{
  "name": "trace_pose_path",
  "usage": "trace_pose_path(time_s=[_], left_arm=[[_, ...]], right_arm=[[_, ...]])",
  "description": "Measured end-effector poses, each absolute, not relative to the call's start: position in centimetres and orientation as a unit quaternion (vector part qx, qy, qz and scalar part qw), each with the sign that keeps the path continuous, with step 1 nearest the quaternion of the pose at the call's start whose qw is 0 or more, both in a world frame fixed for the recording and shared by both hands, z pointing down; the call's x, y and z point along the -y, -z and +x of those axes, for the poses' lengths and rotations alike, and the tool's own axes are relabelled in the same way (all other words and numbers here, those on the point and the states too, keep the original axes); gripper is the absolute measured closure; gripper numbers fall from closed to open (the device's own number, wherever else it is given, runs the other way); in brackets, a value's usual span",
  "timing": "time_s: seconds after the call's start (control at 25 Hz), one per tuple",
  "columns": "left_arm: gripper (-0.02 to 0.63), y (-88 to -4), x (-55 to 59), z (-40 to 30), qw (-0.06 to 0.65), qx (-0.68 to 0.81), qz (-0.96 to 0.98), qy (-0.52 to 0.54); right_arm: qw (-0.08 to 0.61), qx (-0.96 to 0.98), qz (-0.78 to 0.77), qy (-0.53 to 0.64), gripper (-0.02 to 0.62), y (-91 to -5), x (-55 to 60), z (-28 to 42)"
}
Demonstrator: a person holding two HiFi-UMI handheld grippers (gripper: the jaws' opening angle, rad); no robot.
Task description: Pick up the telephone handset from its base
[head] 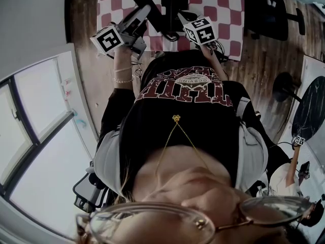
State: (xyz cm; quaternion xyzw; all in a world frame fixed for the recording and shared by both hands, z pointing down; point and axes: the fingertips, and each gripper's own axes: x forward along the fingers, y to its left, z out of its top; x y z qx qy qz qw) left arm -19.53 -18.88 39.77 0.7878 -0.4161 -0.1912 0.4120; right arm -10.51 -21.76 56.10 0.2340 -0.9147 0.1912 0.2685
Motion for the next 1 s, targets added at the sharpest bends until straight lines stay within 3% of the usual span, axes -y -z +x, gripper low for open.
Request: trace_pose_path(time_s=[1.0], left_arm=[[0.525,-39.18,18.51,-18.97,0.409,0.403,0.794,0.199]], right_arm=[[0.272,0.914,0.228,-0.195,0.575,-56.47,21.38,-10.92]])
